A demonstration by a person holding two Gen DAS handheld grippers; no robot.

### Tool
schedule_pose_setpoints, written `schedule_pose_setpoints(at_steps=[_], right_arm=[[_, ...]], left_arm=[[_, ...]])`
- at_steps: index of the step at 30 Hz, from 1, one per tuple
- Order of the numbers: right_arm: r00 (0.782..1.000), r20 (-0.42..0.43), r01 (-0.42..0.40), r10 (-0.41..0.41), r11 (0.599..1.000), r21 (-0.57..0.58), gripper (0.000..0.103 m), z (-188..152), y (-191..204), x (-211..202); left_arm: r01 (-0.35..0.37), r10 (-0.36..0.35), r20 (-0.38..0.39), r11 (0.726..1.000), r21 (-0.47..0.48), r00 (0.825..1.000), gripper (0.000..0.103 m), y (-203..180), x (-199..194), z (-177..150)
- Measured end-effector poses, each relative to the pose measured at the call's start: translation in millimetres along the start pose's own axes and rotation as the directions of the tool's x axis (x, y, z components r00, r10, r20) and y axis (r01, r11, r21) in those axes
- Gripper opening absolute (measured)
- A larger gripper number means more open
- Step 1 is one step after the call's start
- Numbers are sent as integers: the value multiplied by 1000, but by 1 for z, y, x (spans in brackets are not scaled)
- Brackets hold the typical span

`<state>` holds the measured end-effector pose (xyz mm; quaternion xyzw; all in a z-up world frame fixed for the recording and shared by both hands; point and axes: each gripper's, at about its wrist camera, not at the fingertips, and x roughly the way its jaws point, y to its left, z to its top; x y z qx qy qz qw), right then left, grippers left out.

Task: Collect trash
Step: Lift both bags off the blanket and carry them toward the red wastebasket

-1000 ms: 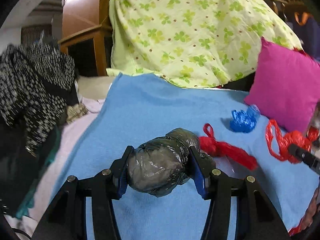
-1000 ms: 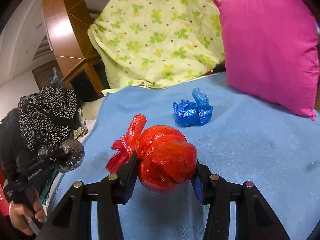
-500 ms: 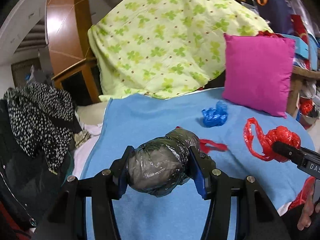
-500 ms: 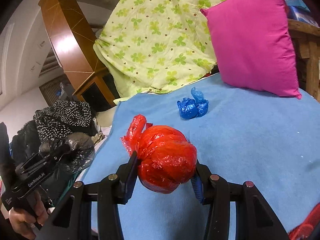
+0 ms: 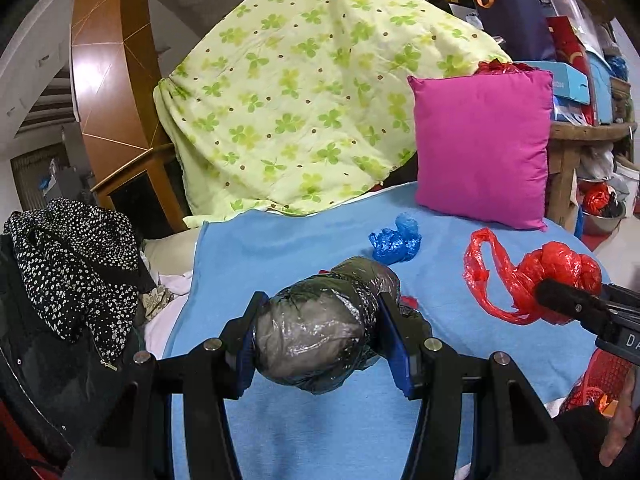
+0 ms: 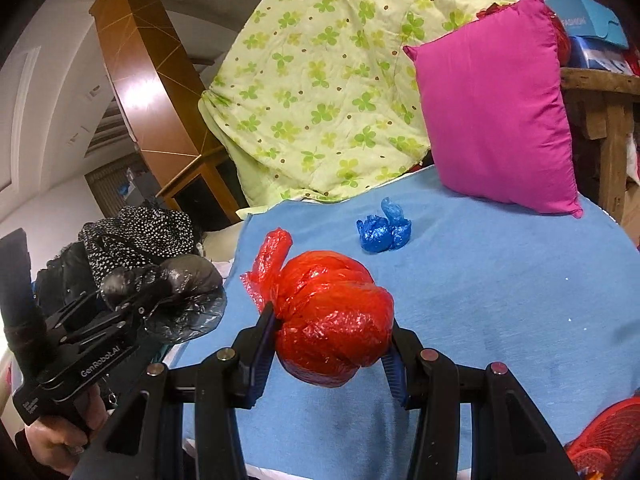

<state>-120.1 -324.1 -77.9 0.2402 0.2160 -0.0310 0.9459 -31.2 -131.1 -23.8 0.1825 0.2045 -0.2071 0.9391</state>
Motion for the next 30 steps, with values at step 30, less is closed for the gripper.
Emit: schedule_pose_setpoints(at_steps=[30], right_arm=[[1000, 9, 5, -5, 999, 46, 51, 5, -25, -11]], left_arm=[[47, -44, -46, 997, 58, 998, 56, -27, 16, 5]])
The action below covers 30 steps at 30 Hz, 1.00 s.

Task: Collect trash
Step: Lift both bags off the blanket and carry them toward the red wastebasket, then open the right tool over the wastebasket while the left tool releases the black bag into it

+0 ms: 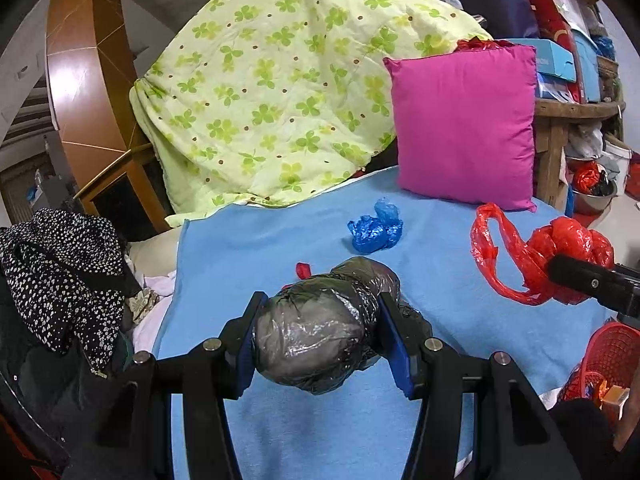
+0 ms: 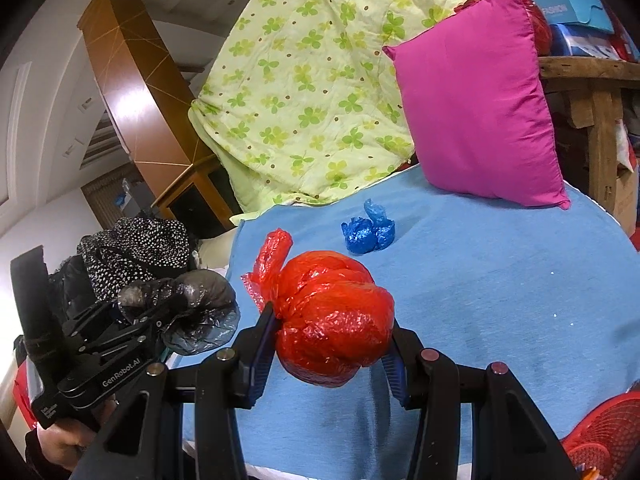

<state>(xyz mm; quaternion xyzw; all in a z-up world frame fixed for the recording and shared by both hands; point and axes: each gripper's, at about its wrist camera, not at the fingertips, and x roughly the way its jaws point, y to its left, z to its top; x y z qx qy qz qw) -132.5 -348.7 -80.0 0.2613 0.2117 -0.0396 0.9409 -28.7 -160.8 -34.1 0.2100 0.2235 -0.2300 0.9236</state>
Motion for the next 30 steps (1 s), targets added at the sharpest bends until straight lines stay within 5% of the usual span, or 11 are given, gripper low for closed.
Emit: schedule_pose_setpoints(at_steps=[30], right_arm=[[989, 84, 111, -118, 990, 88, 51, 1, -68, -67]], left_arm=[[132, -132, -11, 986, 100, 991, 56, -73, -3, 21]])
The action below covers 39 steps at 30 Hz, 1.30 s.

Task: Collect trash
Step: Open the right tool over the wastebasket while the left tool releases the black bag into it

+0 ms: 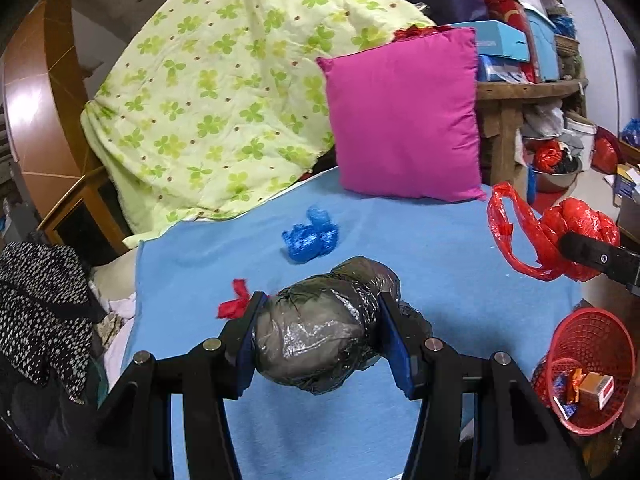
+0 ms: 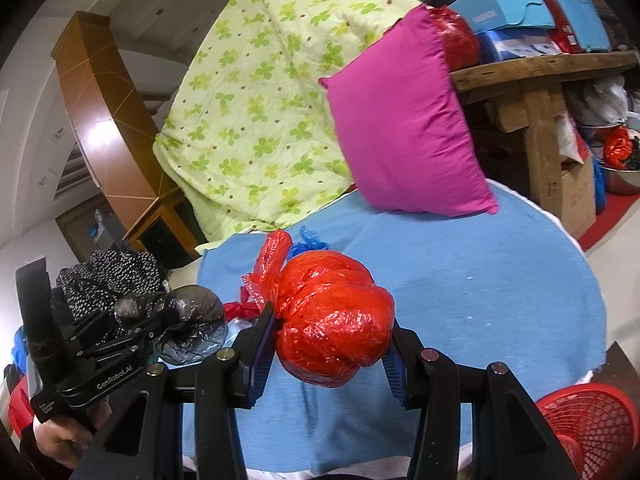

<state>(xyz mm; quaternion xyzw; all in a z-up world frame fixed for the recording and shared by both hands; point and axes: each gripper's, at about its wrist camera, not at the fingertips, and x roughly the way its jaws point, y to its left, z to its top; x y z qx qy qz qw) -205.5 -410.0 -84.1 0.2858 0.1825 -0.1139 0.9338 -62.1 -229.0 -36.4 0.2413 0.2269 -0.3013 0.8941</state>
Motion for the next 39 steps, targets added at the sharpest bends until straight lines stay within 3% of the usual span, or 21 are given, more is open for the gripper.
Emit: schedule_pose_setpoints(at_steps=[15, 23, 29, 34, 35, 39], right_arm=[[994, 22, 102, -104, 993, 57, 51, -2, -51, -48], [988, 14, 150, -152, 984, 94, 51, -9, -77, -72], [975, -19, 221, -220, 973, 72, 52, -20, -94, -92], [959, -66, 282, -277, 954, 103, 52, -37, -120, -110], [953, -77, 300, -293, 948, 109, 52, -41, -126, -113], [932, -131, 355, -339, 925, 133, 52, -56, -150, -121]], left_arm=[[136, -137, 10, 987, 82, 990, 56, -55, -4, 13], [251, -251, -10, 964, 91, 968, 56, -79, -5, 16], [414, -409, -72, 907, 76, 910, 57, -103, -2, 12], [541, -529, -156, 840, 44, 834, 57, -134, 8, 6], [572, -556, -183, 819, 43, 810, 57, -144, 11, 4], [636, -605, -260, 770, 50, 753, 57, -179, 18, -3]])
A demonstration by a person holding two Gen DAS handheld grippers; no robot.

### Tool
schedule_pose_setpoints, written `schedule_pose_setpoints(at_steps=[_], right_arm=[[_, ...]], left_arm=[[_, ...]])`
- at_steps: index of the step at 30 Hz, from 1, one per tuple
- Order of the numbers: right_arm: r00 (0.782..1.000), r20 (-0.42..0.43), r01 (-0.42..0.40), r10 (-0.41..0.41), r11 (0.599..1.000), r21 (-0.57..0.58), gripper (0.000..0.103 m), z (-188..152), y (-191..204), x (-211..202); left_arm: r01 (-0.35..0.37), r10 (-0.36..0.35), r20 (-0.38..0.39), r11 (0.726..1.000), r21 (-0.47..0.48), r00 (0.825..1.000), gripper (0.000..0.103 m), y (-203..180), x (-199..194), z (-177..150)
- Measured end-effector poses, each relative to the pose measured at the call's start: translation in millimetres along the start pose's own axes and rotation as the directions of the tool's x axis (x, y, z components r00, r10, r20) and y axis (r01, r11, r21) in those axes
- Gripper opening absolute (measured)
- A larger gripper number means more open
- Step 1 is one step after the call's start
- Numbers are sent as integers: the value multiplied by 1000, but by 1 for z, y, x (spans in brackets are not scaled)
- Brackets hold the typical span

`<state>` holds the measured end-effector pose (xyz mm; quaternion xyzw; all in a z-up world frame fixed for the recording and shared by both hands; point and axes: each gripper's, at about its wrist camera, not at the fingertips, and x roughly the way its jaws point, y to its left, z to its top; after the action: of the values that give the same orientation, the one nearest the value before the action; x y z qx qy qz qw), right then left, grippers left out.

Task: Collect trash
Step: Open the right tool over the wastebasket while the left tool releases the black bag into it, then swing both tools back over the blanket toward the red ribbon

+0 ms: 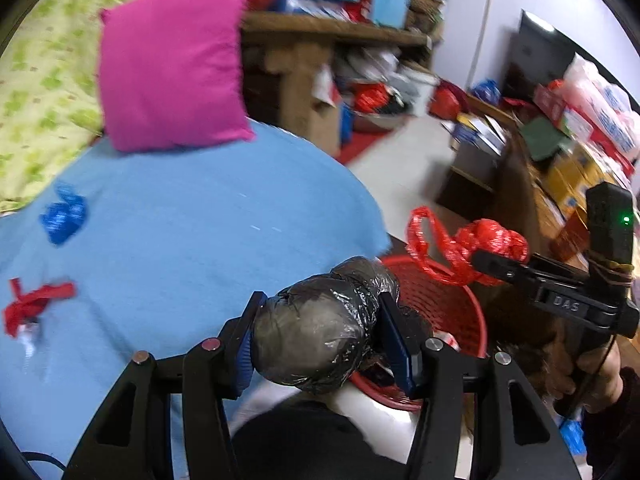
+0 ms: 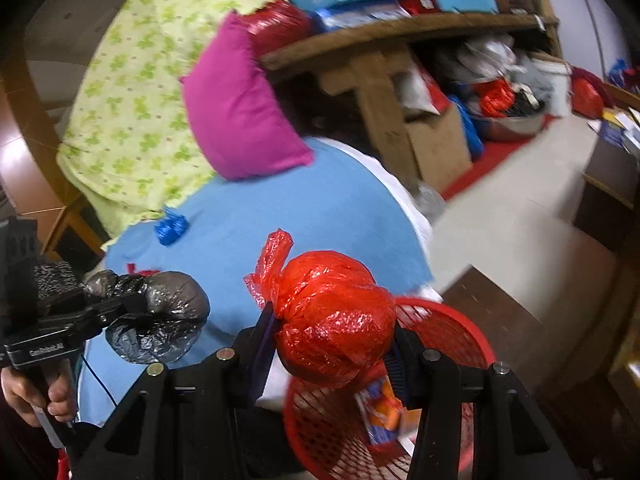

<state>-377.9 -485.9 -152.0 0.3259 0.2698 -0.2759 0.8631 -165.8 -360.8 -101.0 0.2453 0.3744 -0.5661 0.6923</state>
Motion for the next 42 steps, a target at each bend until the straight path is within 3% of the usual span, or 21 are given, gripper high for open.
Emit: schedule_pose_setpoints(at_steps=[8, 9, 10, 17, 22, 26, 30, 35, 37, 42], right_arm=[[998, -52, 41, -38, 998, 53, 53, -17, -35, 2], [997, -65, 35, -30, 997, 72, 57, -17, -40, 4], [997, -74, 32, -26, 996, 83, 61, -17, -42, 5], [995, -92, 35, -25, 994, 102, 61, -16, -43, 10], [997, -55, 56, -52, 996, 75, 61, -10, -32, 6], [998, 10, 65, -65, 997, 49, 61, 2, -22, -10], [998, 29, 64, -64, 998, 23, 61, 10, -14, -12], [1000, -2, 19, -19, 1000, -3, 61, 18, 7, 8], [1000, -12, -12, 12, 1000, -22, 61, 22, 23, 17], [995, -44, -97, 93, 990, -105, 61, 34, 83, 47]], left_arm=[[95, -90, -106, 995, 43, 990, 58, -35, 45, 7], [104, -99, -110, 994, 42, 989, 58, -35, 47, 7], [110, -105, -110, 993, 40, 988, 58, -35, 47, 7], [145, -143, -86, 989, 21, 986, 61, -28, 37, 4], [190, -192, -51, 981, -45, 980, 66, -16, 28, 9], [202, -203, -40, 979, -10, 978, 66, -21, 25, 9], [159, -159, 10, 987, -38, 987, 66, 2, 8, 7], [26, -10, 108, 988, -151, 994, 66, 69, -28, 0], [-28, 55, 132, 980, -198, 990, 66, 96, -44, -11], [-217, 271, 144, 926, -309, 952, 66, 171, -81, -56]])
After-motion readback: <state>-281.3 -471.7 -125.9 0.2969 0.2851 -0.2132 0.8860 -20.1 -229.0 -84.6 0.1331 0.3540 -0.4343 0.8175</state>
